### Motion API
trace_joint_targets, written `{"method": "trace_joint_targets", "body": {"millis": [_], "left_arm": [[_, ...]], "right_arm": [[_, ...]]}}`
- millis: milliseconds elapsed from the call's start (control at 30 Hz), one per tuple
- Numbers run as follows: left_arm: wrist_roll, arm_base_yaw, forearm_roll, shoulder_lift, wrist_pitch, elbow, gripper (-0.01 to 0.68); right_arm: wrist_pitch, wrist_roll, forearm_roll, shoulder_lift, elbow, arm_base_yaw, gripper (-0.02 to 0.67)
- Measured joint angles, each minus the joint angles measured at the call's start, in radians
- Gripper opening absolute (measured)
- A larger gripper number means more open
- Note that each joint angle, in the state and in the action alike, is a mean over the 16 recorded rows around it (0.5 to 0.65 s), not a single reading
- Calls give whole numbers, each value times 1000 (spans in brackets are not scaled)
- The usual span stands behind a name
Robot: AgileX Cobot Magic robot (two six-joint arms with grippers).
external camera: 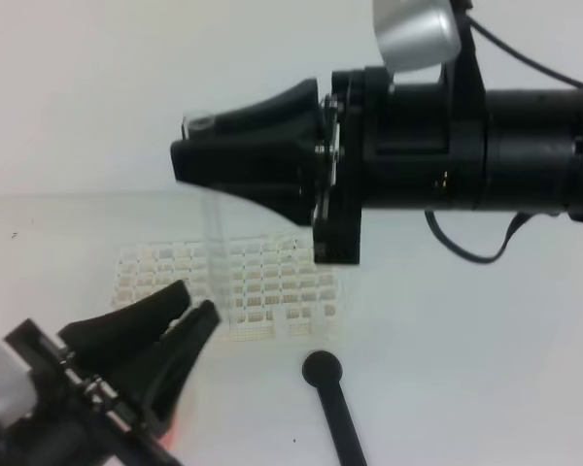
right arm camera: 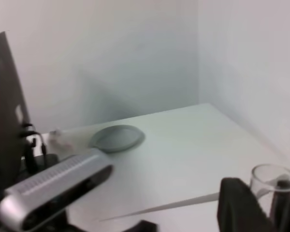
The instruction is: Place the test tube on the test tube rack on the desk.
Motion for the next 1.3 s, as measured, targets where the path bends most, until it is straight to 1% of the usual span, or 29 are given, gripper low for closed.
{"method": "trace_joint_targets", "body": {"millis": [267, 433, 633, 867, 1033, 1300], "left_arm": [[117, 0, -30, -239, 264, 0, 45], [191, 0, -36, -413, 462, 0, 2], [214, 0, -29, -612, 700, 0, -1], [157, 0, -25, -778, 901, 0, -1], [103, 0, -25, -837, 1007, 0, 0], [51, 0, -25, -858, 1094, 1, 0]], "right_arm": [[-71, -29, -1, 0, -35, 1, 125], [-115, -44, -1, 0, -45, 1, 125], [-154, -49, -1, 0, -46, 1, 125], [-177, -51, -1, 0, -46, 1, 125], [-184, -51, -1, 0, -46, 1, 125], [-197, -51, 0, 0, -46, 1, 125]]}}
